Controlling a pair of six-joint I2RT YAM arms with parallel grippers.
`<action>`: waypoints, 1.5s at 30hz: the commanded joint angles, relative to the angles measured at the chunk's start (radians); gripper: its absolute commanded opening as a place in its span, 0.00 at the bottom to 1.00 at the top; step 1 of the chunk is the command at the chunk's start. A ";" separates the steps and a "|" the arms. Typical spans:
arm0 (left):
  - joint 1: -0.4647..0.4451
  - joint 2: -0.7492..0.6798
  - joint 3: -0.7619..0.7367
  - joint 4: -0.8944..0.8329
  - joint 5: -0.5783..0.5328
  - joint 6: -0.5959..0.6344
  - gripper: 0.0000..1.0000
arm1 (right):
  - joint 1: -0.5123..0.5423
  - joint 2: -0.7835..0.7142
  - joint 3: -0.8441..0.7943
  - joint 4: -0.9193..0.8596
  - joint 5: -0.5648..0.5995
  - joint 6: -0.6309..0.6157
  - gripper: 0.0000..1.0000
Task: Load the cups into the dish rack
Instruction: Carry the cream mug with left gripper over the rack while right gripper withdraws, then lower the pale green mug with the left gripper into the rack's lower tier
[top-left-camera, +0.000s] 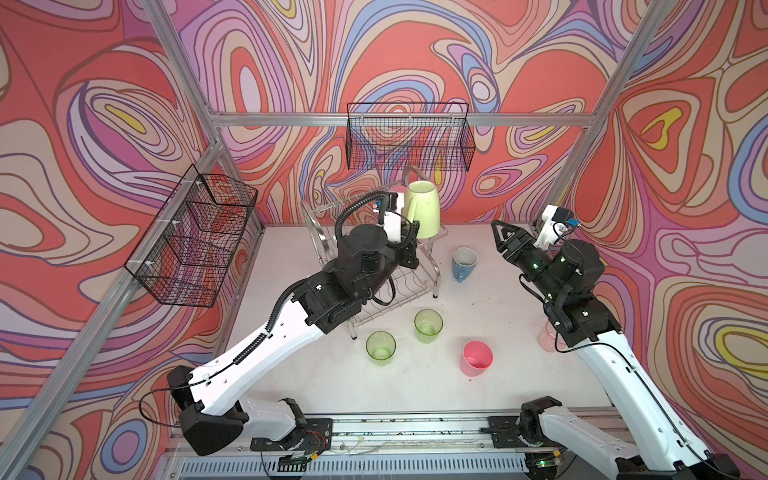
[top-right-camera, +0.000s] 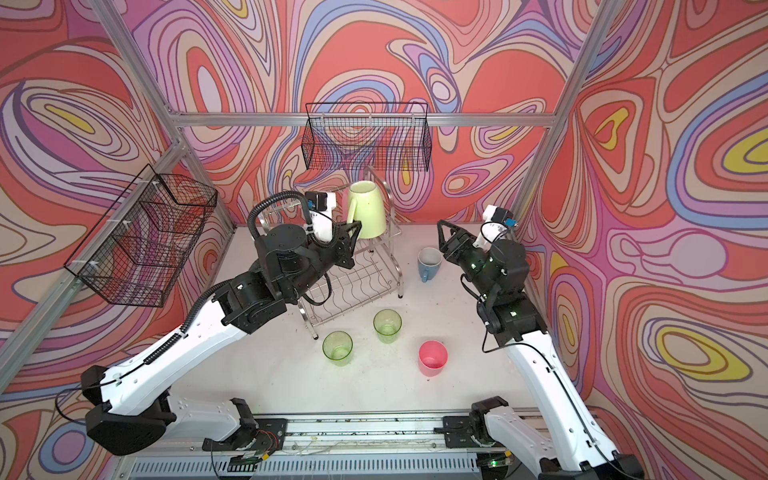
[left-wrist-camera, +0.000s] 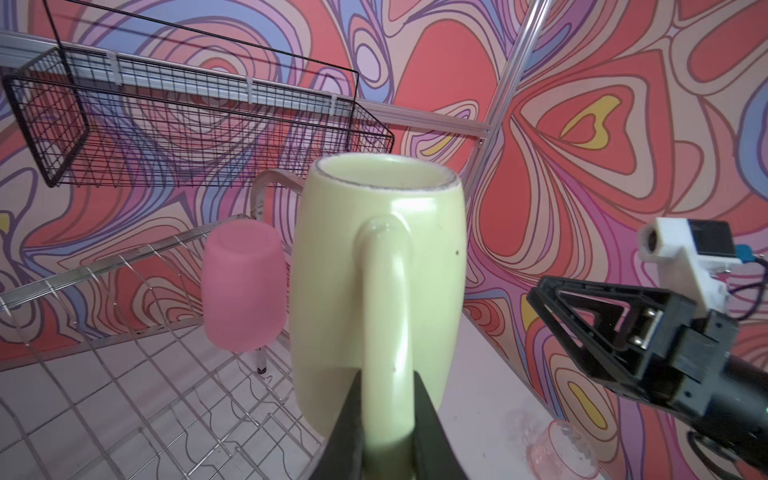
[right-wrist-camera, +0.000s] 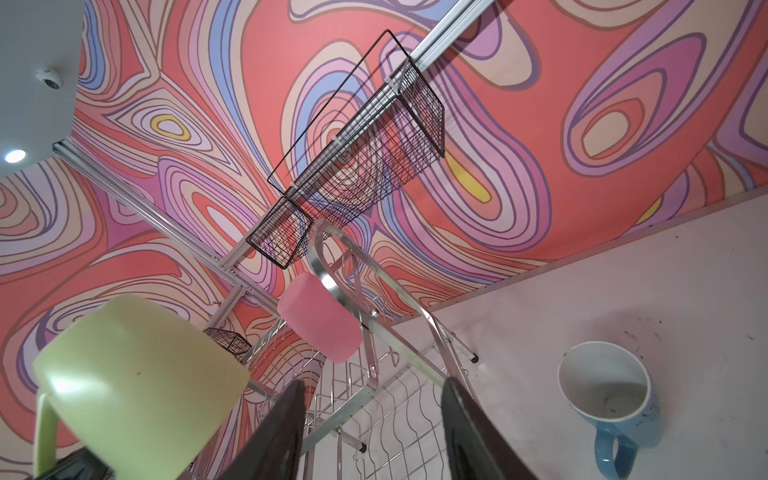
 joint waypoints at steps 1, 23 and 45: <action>-0.059 -0.035 0.012 0.130 -0.061 0.090 0.00 | 0.002 0.005 0.021 -0.055 0.064 -0.028 0.54; -0.320 -0.071 -0.497 0.650 -0.269 0.201 0.00 | -0.017 0.023 0.101 -0.182 0.247 -0.069 0.53; -0.329 0.052 -0.774 1.067 -0.395 0.306 0.02 | -0.018 0.033 0.098 -0.182 0.230 -0.091 0.53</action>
